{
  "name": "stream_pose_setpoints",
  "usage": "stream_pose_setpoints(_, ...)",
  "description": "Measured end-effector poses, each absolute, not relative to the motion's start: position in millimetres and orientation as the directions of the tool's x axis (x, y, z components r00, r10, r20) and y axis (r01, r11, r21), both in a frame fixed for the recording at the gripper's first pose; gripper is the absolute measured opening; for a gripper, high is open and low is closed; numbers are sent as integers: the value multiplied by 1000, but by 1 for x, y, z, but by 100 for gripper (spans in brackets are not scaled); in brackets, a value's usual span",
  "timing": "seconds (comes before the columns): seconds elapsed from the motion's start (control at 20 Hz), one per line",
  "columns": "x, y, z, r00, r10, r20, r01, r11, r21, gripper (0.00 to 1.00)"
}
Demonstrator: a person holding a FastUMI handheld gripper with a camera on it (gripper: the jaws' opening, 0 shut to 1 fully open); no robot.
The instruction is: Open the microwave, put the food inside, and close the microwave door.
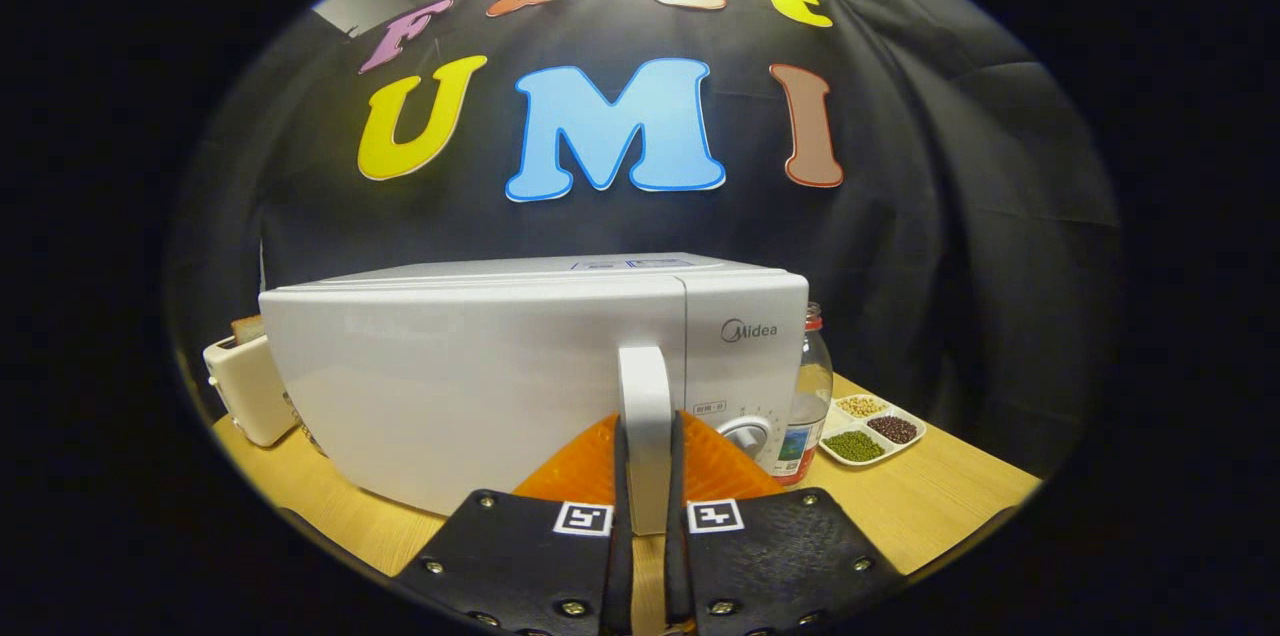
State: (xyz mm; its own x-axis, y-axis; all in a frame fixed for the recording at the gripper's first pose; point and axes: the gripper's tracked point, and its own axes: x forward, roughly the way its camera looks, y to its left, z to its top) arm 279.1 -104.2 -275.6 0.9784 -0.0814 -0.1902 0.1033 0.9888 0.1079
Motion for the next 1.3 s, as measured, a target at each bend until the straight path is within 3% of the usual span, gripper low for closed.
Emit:
stream_pose_setpoints(0.5,273,-103,-280,977,-48,-208,72,992,108,8)
stream_pose_setpoints(1.3,83,-25,-256,994,13,-110,-7,998,59,7)
